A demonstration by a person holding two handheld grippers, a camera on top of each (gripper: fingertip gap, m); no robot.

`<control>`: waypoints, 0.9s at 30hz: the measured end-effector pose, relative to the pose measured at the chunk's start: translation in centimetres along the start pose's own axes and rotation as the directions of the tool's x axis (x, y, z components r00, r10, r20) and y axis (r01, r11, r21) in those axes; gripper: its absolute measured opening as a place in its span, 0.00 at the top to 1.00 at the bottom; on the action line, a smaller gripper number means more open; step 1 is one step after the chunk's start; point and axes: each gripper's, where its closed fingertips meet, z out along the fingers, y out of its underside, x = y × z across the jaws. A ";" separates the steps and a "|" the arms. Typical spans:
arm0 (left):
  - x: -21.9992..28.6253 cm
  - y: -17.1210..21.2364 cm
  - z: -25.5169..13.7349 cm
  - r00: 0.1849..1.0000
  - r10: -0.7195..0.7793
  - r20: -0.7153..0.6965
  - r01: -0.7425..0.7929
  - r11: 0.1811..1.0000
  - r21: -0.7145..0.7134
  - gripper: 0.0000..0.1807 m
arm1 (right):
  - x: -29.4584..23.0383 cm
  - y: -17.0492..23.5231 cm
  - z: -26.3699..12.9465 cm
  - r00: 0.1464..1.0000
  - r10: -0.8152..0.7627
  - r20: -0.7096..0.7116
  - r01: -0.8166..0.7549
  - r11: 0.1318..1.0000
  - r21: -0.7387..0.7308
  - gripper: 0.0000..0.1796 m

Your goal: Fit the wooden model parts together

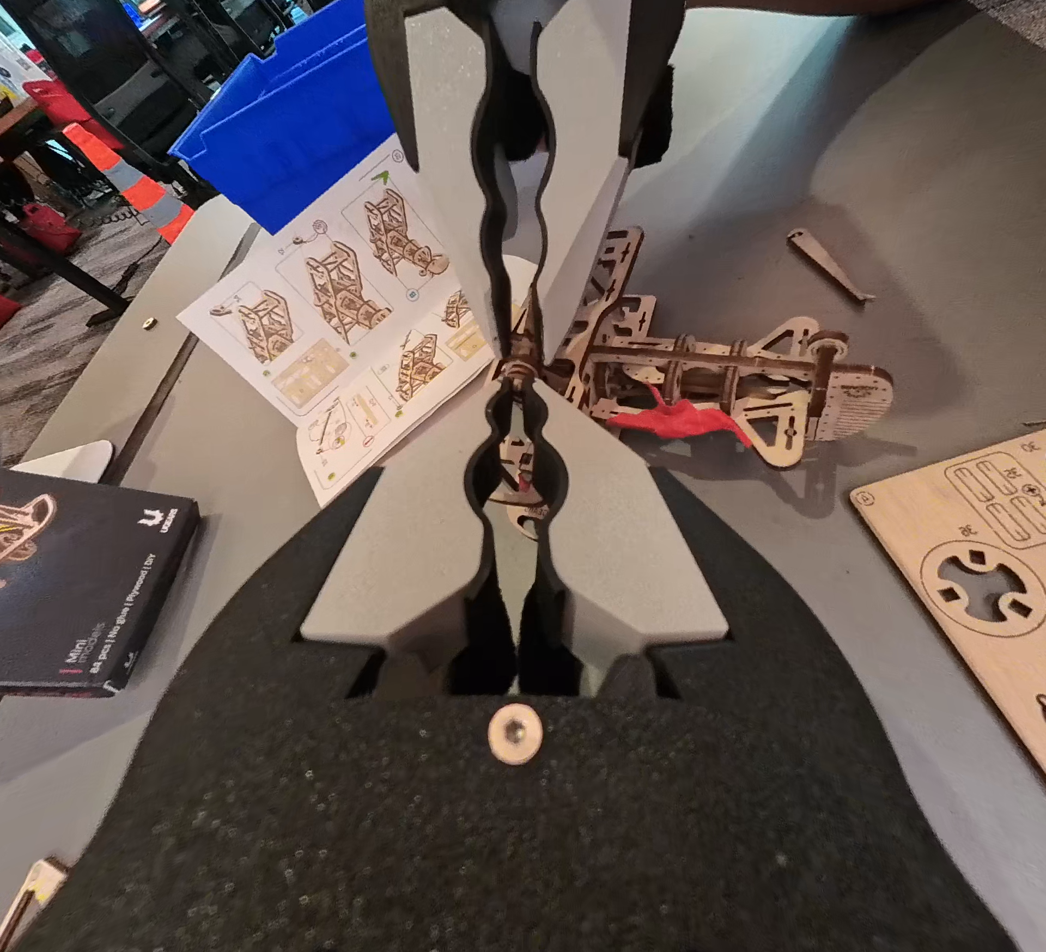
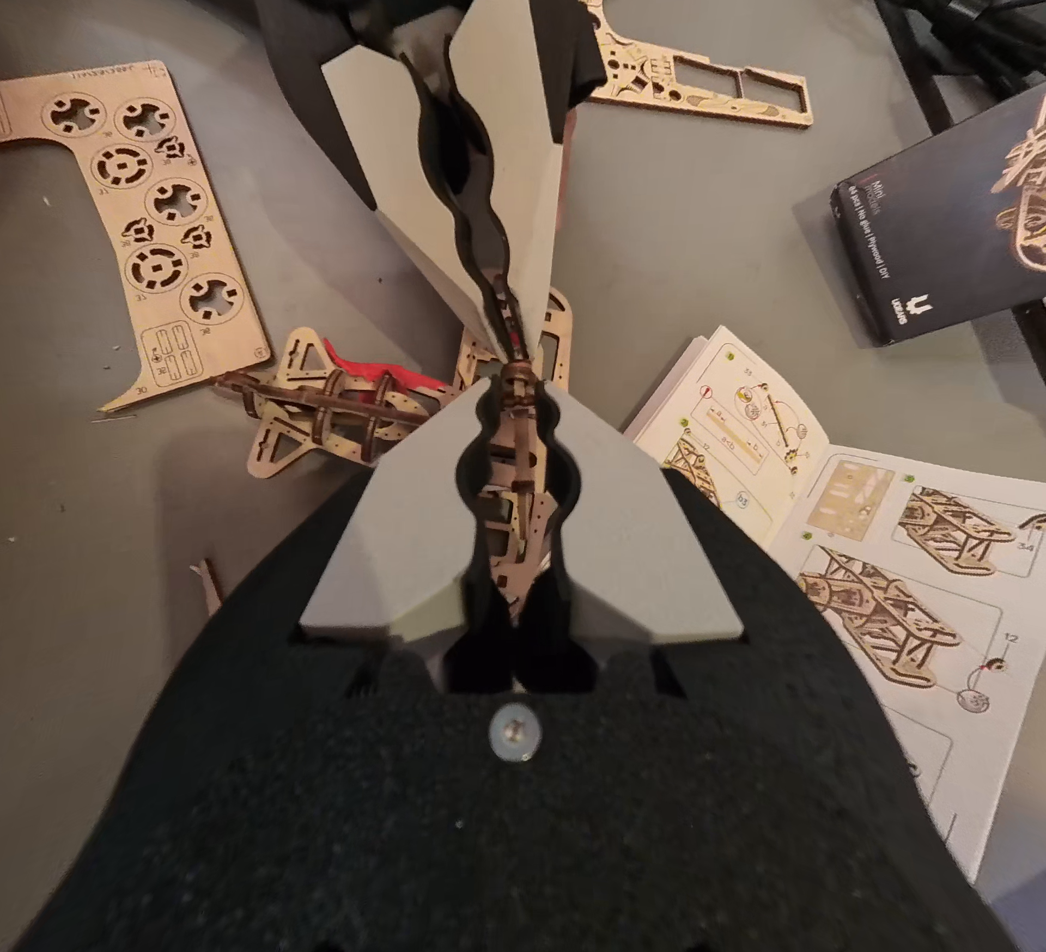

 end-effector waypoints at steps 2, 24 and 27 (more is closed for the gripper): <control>0.0 0.0 0.0 1.000 -0.009 -0.009 0.009 1.000 -0.001 1.00 | 0.0 0.0 0.1 1.000 0.005 0.003 -0.005 1.000 0.003 0.95; 0.1 -0.2 0.2 0.995 -0.051 -0.082 0.051 0.999 0.003 1.00 | 0.0 0.0 0.3 1.000 -0.031 0.005 0.031 0.998 0.053 0.95; 0.1 -0.2 0.3 0.997 -0.036 -0.062 0.036 0.999 0.005 1.00 | 0.0 0.1 0.2 1.000 -0.024 0.016 0.023 0.998 0.064 0.95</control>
